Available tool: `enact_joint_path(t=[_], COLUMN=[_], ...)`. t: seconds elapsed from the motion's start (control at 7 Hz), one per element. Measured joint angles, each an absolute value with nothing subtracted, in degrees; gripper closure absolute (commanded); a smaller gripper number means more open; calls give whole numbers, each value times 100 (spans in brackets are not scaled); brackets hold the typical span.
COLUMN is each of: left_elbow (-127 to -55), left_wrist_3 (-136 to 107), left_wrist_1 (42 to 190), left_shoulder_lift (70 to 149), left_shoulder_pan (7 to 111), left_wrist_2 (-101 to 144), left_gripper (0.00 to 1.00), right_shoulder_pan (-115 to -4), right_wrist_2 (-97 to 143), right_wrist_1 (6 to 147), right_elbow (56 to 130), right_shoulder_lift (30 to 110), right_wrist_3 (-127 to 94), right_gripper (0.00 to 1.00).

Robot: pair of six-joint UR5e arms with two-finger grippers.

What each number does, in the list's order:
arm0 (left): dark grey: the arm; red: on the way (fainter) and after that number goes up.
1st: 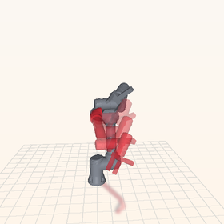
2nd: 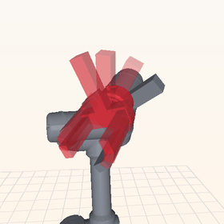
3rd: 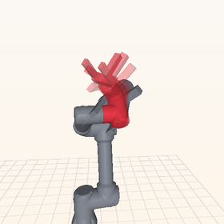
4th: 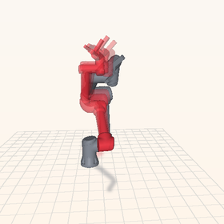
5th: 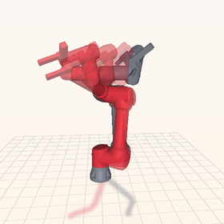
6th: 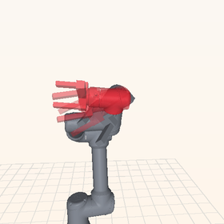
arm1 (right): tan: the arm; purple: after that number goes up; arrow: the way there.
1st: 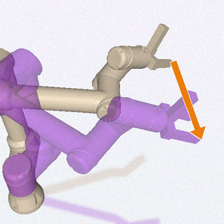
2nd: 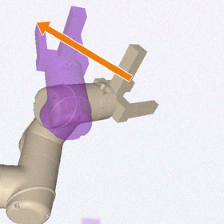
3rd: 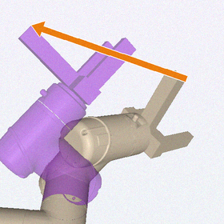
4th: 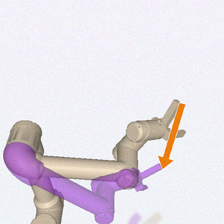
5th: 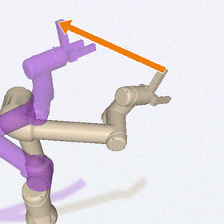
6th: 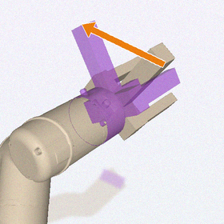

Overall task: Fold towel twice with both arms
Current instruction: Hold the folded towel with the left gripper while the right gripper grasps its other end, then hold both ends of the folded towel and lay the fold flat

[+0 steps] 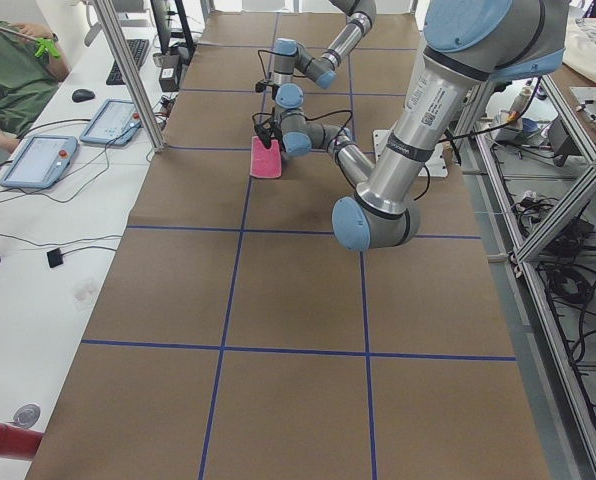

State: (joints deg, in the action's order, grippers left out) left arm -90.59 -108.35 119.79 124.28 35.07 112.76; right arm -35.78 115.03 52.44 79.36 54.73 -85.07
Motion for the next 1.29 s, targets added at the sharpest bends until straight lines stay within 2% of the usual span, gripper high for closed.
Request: enact_joint_path(t=[0.14, 0.29, 0.57, 0.71, 1.29], left_elbow=[-9058, -9059, -9069, -9086, -9114], left_wrist_3=[-10831, -10829, -10828, -10828, -10826], left_wrist_1=[11980, 11979, 11979, 11979, 11960], left_shoulder_lift=[12428, 12428, 12428, 12428, 12417], left_shoulder_pan=[3507, 3507, 3508, 3515, 3656], left_wrist_2=[11276, 11276, 11278, 11282, 11503], left_gripper=[100, 100, 100, 100, 100], right_shoulder_pan=[-3564, -3549, -3529, -3529, -3630], right_wrist_2=[11499, 11495, 11490, 11494, 11507], right_wrist_1=[5245, 5245, 5237, 5231, 5204], right_elbow=[7895, 7806, 7690, 7689, 7752], right_shoulder_lift=[5425, 5349, 5243, 5230, 5249], right_wrist_3=[-8515, -8521, -8530, -8533, -8504], right_gripper=[44, 55, 90, 98, 100])
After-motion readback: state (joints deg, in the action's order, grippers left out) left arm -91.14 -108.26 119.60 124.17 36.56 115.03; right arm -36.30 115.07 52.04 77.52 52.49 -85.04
